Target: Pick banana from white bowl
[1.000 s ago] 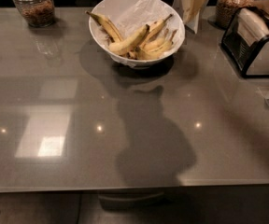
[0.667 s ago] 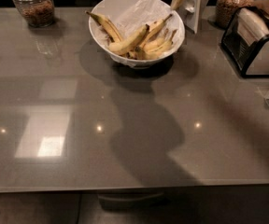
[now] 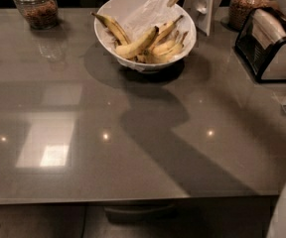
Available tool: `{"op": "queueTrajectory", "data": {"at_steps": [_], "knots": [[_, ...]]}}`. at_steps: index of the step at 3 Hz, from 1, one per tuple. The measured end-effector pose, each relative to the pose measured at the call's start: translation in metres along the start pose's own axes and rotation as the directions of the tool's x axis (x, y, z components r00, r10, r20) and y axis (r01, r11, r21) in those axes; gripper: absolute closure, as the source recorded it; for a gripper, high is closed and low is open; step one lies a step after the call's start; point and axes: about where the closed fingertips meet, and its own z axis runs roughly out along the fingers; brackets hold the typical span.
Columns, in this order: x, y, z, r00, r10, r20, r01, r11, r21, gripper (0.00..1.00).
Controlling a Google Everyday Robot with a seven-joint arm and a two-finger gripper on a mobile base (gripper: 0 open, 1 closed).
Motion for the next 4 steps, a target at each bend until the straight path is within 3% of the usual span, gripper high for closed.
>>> {"op": "queueTrajectory", "data": {"at_steps": [2,4], "knots": [[0.008,0.035,0.047,0.999,0.042,0.034,-0.037,0.9908,-0.13,0.37],[0.003,0.055,0.077,0.993,0.083,0.083,-0.064,0.9764,-0.206,0.41]]}}
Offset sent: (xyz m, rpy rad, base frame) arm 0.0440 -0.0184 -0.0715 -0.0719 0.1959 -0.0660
